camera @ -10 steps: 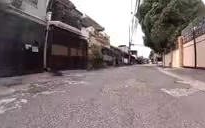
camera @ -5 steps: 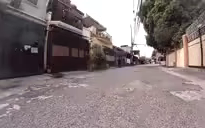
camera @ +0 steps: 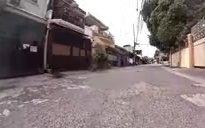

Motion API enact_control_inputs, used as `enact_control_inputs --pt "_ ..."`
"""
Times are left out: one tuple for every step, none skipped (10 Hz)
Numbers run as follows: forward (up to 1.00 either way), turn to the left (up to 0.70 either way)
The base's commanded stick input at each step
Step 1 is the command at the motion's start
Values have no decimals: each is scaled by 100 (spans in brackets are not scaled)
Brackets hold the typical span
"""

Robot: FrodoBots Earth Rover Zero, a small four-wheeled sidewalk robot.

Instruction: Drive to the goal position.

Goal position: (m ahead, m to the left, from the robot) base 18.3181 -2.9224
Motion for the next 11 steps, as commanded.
enact_control_inputs --pt "50 7" --pt "50 7" --pt "50 7" --pt "50 7" --pt "50 7" --pt "50 7" --pt "50 7" --pt "50 -31" --pt "50 -43" --pt "50 -43" --pt "50 -43"
